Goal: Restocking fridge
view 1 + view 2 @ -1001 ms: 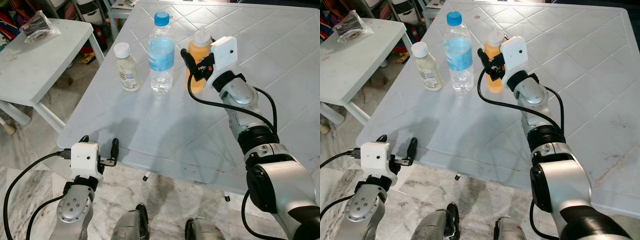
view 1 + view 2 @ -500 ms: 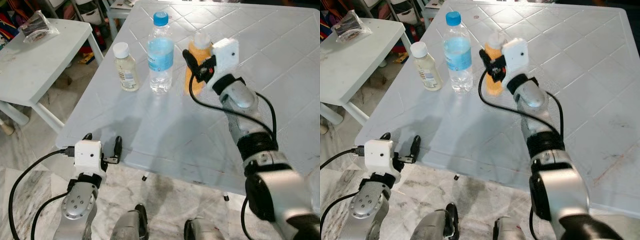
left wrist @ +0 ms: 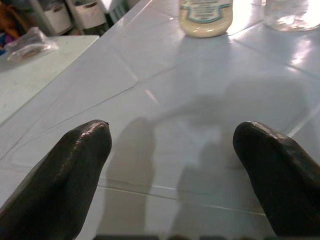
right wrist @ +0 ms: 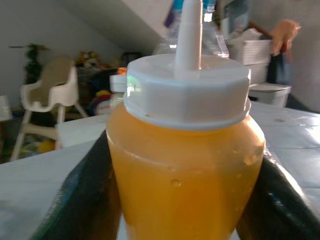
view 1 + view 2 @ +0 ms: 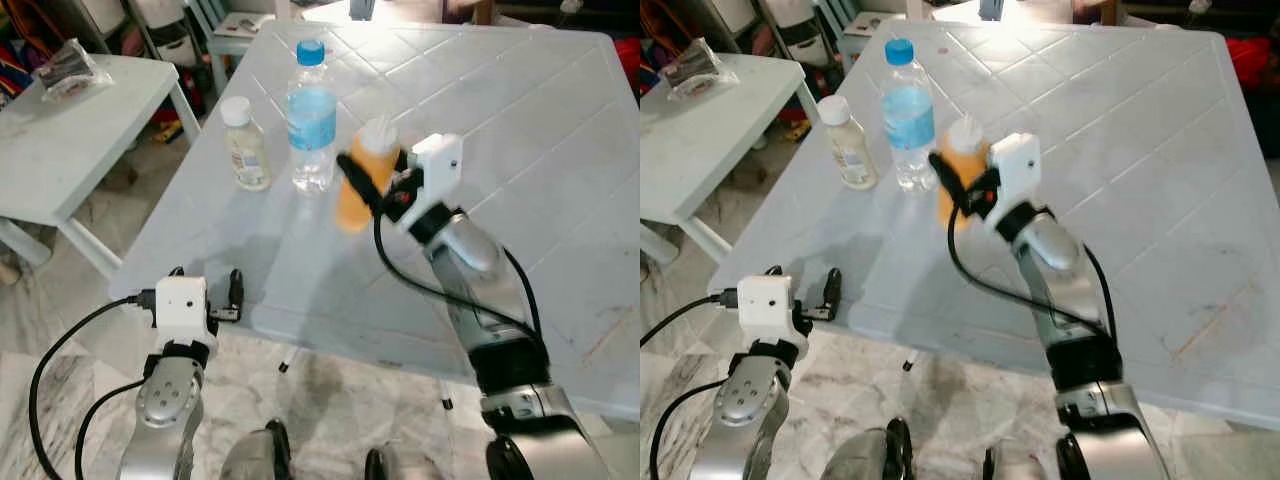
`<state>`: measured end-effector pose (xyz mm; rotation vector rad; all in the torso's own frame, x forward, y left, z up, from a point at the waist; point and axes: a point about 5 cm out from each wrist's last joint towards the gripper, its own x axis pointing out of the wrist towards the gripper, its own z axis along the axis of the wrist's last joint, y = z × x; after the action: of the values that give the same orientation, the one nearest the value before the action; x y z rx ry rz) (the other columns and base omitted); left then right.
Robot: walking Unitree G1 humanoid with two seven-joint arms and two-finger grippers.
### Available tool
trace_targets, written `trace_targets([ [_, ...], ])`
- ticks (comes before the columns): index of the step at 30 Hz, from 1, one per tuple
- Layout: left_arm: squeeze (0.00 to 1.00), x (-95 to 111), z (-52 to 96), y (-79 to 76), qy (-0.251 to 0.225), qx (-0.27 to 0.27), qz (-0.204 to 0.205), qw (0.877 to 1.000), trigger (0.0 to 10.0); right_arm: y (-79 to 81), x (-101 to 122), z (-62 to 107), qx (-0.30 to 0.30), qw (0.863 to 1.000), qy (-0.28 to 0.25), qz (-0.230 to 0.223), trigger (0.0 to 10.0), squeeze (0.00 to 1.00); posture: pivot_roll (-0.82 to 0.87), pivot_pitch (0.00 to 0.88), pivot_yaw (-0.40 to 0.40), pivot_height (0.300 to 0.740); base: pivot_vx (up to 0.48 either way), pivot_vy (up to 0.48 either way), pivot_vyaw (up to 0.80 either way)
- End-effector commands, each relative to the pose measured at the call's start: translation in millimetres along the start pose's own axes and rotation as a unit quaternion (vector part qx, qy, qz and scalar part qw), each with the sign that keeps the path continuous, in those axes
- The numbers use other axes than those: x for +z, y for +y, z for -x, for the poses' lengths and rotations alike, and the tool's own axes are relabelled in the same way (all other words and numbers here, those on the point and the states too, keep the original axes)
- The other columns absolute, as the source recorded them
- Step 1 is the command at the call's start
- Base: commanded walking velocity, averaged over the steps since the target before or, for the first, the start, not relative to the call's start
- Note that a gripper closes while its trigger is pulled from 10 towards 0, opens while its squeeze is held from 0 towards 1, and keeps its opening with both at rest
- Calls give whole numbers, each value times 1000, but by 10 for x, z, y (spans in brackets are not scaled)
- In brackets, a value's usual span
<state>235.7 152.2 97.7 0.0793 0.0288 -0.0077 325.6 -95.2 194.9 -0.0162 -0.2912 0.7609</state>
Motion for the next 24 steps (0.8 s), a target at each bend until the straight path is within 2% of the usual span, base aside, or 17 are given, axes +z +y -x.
trace_targets([
  [1,0,-48,34,0,4,7,-9,1000,10000,167,-344,74,18,995,82,-56,10000,0,-12,123,72,740,0,0,0],
  [3,0,-51,30,12,3,14,-7,1000,10000,179,-351,88,12,994,87,-61,10000,0,-11,119,68,740,0,0,0],
  [4,0,-26,-8,60,-5,31,-6,999,10000,172,-360,106,-34,992,83,-88,10000,0,4,104,40,740,0,0,0],
  [5,0,-1,-32,79,-11,35,-7,999,10000,154,-358,111,-60,991,78,-92,10000,0,4,104,40,740,0,0,0],
  [7,0,38,-66,113,-20,43,-8,999,10000,113,-357,124,-99,988,76,-93,10000,0,9,104,32,740,0,0,0],
  [9,0,69,-93,163,-26,55,-9,998,10000,46,-373,163,-143,984,80,-74,10000,0,11,101,26,740,0,0,0],
  [10,0,78,-109,193,-28,60,-12,998,10000,2,-394,222,-183,977,79,-77,10000,0,7,98,26,740,0,0,0],
  [14,0,76,-128,215,-29,63,-15,997,10000,35,-426,315,-201,974,89,-58,10000,0,1,90,25,740,0,0,0],
  [16,0,76,-173,220,-33,64,-19,997,10000,101,-575,472,-223,963,126,-83,10000,0,-19,79,35,740,-120,0,0],
  [18,0,91,-197,220,-37,63,-21,997,10000,108,-621,546,-231,960,137,-83,10000,0,-24,77,37,740,-247,0,0],
  [22,0,77,-220,232,-36,64,-21,997,10000,-69,-604,676,-283,945,133,-101,10000,0,-51,64,48,740,-261,0,0],
  [24,0,67,-218,235,-35,64,-21,997,10000,-92,-599,699,-288,943,130,-108,10000,0,-51,64,48,740,-262,0,0],
])
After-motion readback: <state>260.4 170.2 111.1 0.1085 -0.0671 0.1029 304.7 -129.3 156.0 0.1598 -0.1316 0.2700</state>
